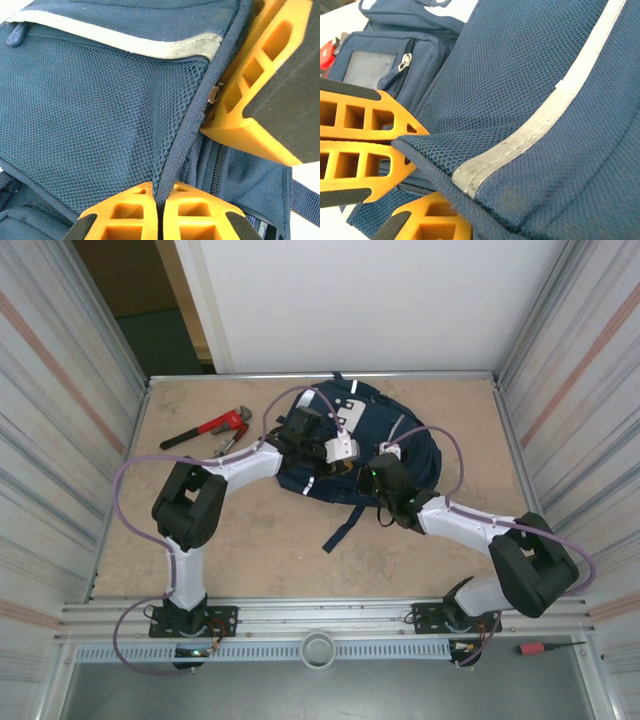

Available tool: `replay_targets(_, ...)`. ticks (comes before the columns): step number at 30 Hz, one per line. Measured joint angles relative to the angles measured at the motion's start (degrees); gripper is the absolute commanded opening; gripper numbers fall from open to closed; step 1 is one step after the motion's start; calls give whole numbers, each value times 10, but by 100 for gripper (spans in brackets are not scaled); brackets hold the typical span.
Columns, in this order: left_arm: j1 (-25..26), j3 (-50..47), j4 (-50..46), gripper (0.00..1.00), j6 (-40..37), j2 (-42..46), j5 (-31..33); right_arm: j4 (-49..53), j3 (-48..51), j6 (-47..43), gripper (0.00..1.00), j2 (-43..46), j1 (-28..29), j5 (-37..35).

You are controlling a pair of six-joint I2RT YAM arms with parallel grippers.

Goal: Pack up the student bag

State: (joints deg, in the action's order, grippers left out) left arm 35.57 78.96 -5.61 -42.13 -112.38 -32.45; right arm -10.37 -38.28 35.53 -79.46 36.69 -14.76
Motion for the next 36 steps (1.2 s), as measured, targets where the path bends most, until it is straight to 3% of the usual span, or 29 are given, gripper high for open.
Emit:
replay_targets(6,0,0,2,0,-2,0,-7,11,31,-11,2,50,-24,27)
replay_targets(18,-4,-20,26,0,-42,7,-18,128,45,-92,0,163,-185,195)
replay_targets(21,-8,-29,23,13,-48,17,-22,138,45,-104,0,170,-191,233)
replay_targets(24,-14,-43,14,37,-48,36,-25,150,44,-108,0,171,-191,255)
replay_targets(26,-16,-53,7,47,-48,56,-24,161,44,-109,0,172,-190,262)
replay_targets(31,7,-63,3,58,-51,107,-8,181,30,-108,0,172,-164,266)
replay_targets(36,67,-62,2,60,-63,121,16,188,16,-107,0,174,-132,276)
